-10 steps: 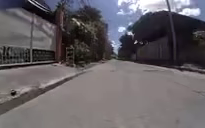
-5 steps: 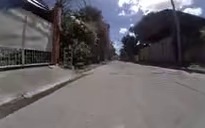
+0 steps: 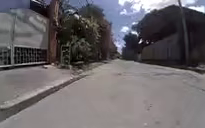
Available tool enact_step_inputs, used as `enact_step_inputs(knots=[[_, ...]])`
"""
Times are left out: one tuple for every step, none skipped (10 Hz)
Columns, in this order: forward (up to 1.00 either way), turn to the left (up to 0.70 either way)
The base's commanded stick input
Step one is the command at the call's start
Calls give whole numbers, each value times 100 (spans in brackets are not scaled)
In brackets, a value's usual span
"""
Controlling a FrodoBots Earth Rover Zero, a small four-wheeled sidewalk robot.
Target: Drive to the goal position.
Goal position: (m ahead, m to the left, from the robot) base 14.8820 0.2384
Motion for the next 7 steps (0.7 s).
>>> enact_step_inputs(knots=[[100,4],[100,4],[100,3],[100,3],[100,1],[100,0],[100,1]])
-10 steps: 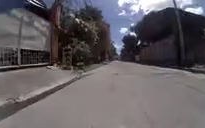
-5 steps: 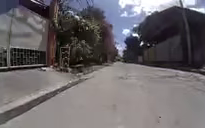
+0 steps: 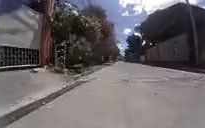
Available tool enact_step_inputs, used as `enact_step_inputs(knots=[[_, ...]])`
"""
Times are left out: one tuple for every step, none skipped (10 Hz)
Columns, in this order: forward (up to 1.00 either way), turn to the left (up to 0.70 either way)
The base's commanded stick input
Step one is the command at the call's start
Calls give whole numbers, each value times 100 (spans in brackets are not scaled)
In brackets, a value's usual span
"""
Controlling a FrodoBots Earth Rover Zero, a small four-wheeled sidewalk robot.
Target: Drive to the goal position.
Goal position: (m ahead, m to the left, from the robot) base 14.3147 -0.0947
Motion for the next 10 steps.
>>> enact_step_inputs(knots=[[100,3],[100,0],[100,2],[100,0],[100,3],[100,6],[100,2],[100,-27],[100,-38],[100,-40]])
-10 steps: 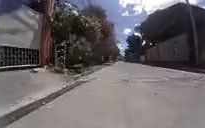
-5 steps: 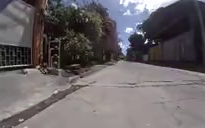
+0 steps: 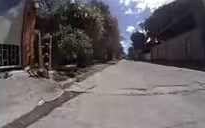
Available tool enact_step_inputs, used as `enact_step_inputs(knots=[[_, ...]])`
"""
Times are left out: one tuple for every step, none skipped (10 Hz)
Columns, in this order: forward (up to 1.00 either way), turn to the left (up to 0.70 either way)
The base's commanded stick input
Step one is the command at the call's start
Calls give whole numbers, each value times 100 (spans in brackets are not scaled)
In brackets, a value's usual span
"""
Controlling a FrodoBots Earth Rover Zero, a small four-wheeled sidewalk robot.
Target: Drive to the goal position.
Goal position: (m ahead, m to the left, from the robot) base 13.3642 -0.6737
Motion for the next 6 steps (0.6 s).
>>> enact_step_inputs(knots=[[100,-40],[100,-40],[100,-40],[100,-15],[100,0],[100,2]])
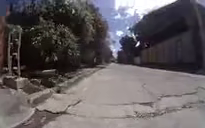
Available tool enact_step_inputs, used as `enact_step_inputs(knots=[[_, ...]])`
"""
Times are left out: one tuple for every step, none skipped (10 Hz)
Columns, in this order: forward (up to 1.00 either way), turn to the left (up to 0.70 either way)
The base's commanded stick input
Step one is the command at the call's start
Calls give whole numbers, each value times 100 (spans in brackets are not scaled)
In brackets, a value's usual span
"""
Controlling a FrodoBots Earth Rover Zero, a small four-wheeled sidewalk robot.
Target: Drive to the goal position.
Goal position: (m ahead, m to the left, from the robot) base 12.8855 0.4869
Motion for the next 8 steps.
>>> enact_step_inputs(knots=[[100,2],[100,0],[100,0],[100,0],[100,0],[100,0],[100,0],[100,2]])
